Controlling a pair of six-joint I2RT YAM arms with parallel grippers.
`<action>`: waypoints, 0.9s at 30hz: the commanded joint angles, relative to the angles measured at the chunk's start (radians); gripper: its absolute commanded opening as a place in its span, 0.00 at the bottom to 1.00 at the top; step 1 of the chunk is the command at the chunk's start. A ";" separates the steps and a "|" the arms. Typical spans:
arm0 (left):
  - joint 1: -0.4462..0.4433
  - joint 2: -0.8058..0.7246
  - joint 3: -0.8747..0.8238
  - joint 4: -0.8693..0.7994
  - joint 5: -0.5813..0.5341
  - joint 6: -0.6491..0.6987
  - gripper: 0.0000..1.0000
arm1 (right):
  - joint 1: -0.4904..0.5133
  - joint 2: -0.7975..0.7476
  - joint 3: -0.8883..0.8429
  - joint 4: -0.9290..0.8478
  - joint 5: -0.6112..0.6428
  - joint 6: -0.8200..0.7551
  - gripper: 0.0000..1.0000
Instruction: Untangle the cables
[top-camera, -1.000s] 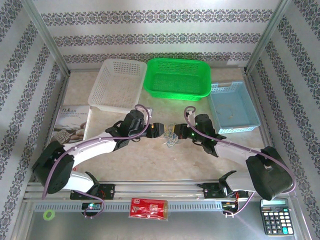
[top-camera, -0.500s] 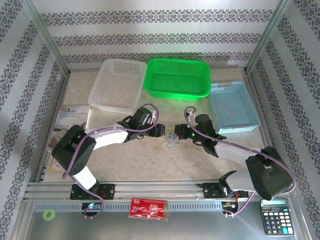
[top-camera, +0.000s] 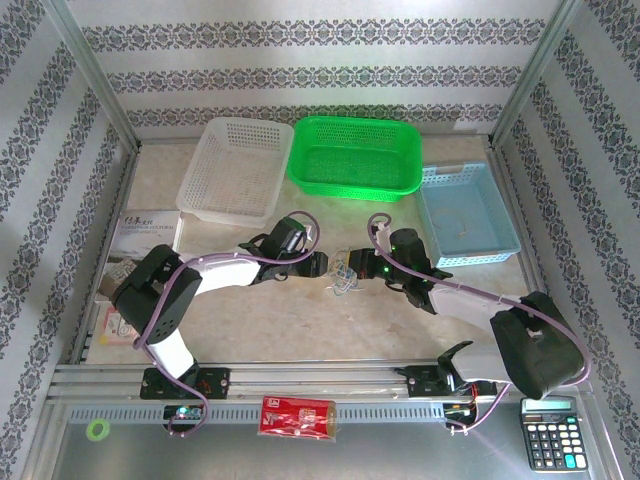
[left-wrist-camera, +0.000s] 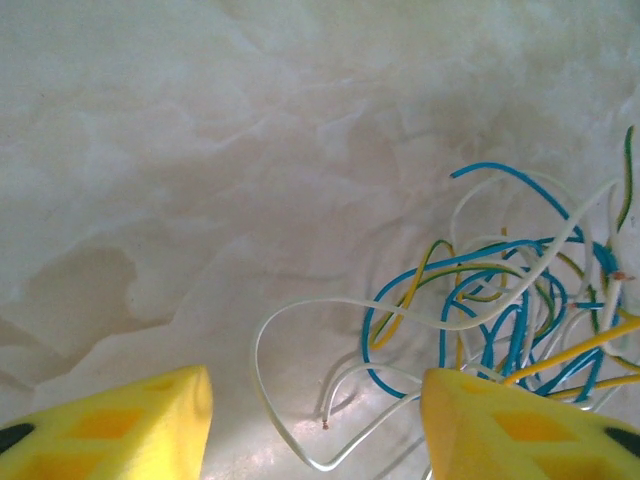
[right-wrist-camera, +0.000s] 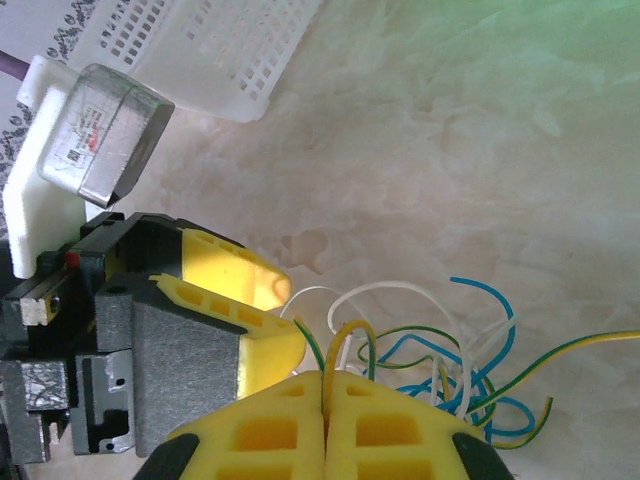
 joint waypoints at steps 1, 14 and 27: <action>0.012 0.030 0.005 -0.010 0.000 -0.003 0.52 | -0.010 0.008 -0.008 0.040 -0.003 -0.016 0.00; 0.012 0.030 0.050 -0.017 -0.006 0.001 0.01 | -0.012 0.025 -0.020 0.042 0.031 -0.001 0.00; 0.011 -0.377 -0.072 0.152 -0.066 -0.042 0.00 | -0.007 0.114 -0.053 0.067 0.102 0.039 0.00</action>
